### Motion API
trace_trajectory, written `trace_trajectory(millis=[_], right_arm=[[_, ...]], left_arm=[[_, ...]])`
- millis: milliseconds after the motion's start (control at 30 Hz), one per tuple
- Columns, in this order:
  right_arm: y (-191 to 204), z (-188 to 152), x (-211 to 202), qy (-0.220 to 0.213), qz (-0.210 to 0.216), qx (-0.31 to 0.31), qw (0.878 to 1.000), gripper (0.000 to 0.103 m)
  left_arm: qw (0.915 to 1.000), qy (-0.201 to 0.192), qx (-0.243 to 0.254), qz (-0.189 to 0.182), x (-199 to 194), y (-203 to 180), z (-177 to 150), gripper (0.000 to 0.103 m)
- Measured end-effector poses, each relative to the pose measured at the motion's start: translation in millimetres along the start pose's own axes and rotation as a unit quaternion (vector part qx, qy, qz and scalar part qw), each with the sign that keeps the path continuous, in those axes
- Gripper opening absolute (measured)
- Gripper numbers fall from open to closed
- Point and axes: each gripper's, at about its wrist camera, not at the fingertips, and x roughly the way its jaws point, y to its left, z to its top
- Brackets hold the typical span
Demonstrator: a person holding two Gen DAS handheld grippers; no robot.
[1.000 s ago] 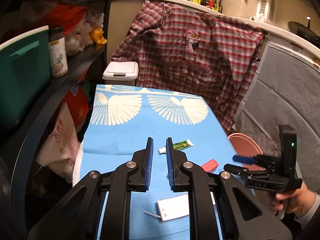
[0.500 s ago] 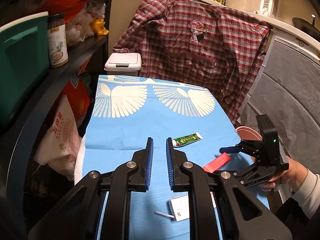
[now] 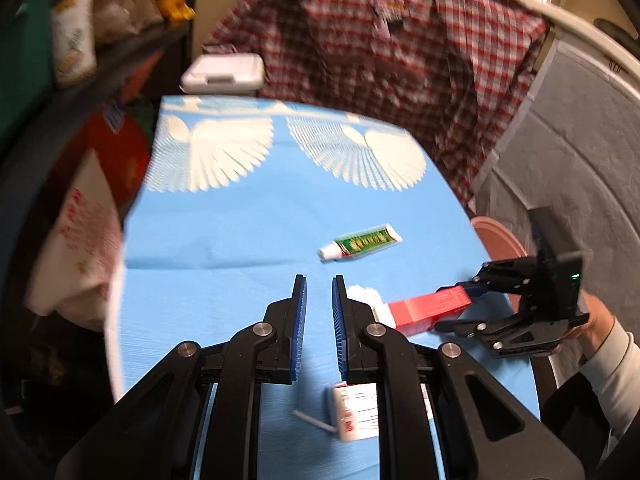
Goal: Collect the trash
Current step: 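Reach the left tool to the white tissue ball while the right tool reaches the red box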
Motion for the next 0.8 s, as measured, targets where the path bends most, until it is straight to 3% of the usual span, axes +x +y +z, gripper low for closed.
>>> trace_trajectory(millis=[267, 367, 433, 600, 667, 700, 733, 800], right_arm=[[-11.7, -25.9, -27.5, -0.002, -0.016, 0.010, 1.000, 0.034], [-13.3, -28.6, -31.2, -0.006, -0.030, 0.018, 0.999, 0.041], [-14.5, -27.7, -31.8, -0.013, -0.036, 0.026, 0.999, 0.060], [-7.8, -19.3, -19.3, -0.009, -0.044, 0.017, 0.999, 0.060], [-6.9, -16.3, -16.0, -0.011, -0.042, 0.017, 0.999, 0.054], [-6.6, -16.3, -15.9, -0.012, -0.040, 0.017, 0.999, 0.045], [-6.7, -15.5, -15.2, -0.012, -0.038, 0.018, 0.999, 0.038], [-5.8, -15.5, -15.4, -0.013, -0.036, 0.018, 0.999, 0.029]], left_arm=[[0.9978, 0.062, -0.002, -0.022, 57.0, -24.1, -0.2, 0.013], [0.9964, 0.082, 0.013, -0.018, 71.3, -35.3, -1.9, 0.018], [0.9955, 0.092, 0.021, -0.011, 78.2, -41.7, -2.7, 0.038], [0.9932, 0.114, 0.025, 0.003, 88.9, -40.3, -6.0, 0.041], [0.9922, 0.121, 0.026, 0.008, 92.9, -38.5, -8.8, 0.041], [0.9916, 0.127, 0.026, 0.009, 94.9, -37.9, -10.5, 0.039], [0.9912, 0.129, 0.027, 0.010, 95.7, -37.3, -11.5, 0.028], [0.9912, 0.129, 0.029, 0.008, 95.8, -37.3, -12.1, 0.019]])
